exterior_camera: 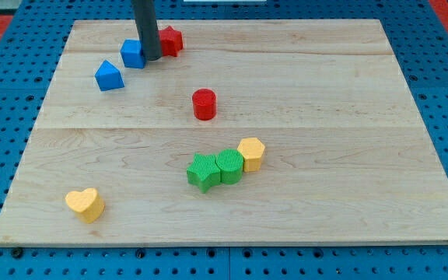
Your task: Push the red star to the top left
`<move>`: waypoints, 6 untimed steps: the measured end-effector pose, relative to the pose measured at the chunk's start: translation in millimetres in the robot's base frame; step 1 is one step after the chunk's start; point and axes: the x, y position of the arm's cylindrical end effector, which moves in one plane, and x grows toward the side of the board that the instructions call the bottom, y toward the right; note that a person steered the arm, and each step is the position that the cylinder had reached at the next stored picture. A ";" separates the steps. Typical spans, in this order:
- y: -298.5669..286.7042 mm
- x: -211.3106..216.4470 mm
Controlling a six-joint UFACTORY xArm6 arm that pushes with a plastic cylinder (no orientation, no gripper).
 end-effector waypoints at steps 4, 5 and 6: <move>9.7 -34.1; -29.0 -41.9; -60.6 -42.7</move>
